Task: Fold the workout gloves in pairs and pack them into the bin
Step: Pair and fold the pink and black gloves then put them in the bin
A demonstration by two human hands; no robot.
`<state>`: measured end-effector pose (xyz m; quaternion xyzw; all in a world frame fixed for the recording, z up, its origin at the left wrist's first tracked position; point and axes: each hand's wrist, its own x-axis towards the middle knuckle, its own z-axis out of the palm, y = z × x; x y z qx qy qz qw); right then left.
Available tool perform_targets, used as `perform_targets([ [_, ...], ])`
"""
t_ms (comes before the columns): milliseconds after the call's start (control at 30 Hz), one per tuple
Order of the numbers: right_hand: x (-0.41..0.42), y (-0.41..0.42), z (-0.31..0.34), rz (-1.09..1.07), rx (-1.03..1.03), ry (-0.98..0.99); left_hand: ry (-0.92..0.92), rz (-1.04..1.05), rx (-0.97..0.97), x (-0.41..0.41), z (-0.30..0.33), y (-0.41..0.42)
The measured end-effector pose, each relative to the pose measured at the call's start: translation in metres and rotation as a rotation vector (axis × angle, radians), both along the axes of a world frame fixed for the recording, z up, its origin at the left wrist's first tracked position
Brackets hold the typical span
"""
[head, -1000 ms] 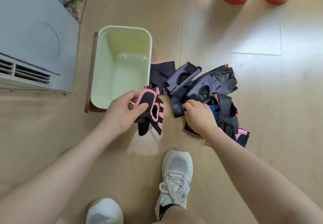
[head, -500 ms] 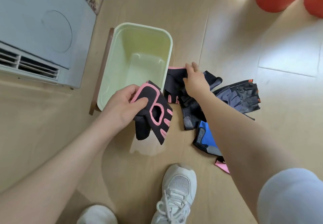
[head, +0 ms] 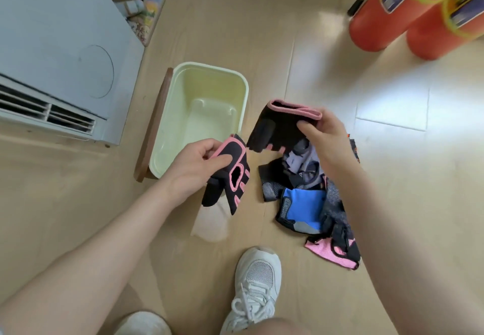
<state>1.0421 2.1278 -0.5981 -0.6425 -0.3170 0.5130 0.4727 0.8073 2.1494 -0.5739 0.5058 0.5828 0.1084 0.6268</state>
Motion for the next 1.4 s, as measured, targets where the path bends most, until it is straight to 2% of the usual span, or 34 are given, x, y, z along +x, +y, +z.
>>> perform_targets([
  [100,0.010,-0.014,0.041,-0.030,-0.004,0.140,0.013,0.022,0.031,0.009,0.013,0.005],
  [133,0.011,-0.018,0.050,-0.027,-0.021,0.117,0.013,0.035,0.019,0.012,0.017,0.007],
  [267,0.000,-0.036,0.069,-0.171,-0.072,-0.462,-0.089,0.071,-0.147,0.025,0.031,0.003],
  [333,-0.020,-0.046,0.072,-0.191,0.014,-0.533,-0.132,0.109,-0.198,0.033,0.033,-0.003],
  [467,-0.065,-0.066,0.053,0.086,0.072,-0.751,-0.248,0.260,-0.300,0.045,0.032,-0.014],
  [533,-0.082,-0.074,0.039,0.174,0.045,-0.783,-0.307,0.322,-0.347,0.045,0.028,-0.018],
  [667,-0.093,-0.081,0.023,0.184,0.049,-0.780,-0.382,0.368,-0.344,0.041,0.020,-0.023],
  [767,-0.091,-0.081,0.022,0.109,0.034,-0.602,-0.402,0.310,-0.251,0.034,0.012,-0.027],
  [933,-0.075,-0.068,0.027,-0.178,-0.088,0.031,-0.476,0.051,-0.182,0.021,0.017,-0.023],
  [1033,-0.068,-0.064,0.026,-0.168,-0.104,0.250,-0.299,-0.171,0.030,0.017,0.019,-0.017],
  [1100,-0.068,-0.064,0.022,-0.152,-0.121,0.346,-0.203,-0.312,0.176,0.017,0.018,-0.016],
  [1233,-0.067,-0.063,0.015,-0.088,-0.177,0.420,0.005,-0.540,0.470,0.018,0.010,-0.020],
  [1300,-0.063,-0.063,0.013,-0.086,-0.180,0.475,0.047,-0.524,0.530,0.019,0.007,-0.026],
  [1400,-0.059,-0.066,0.013,-0.149,-0.182,0.661,0.049,-0.476,0.593,0.021,0.001,-0.032],
])
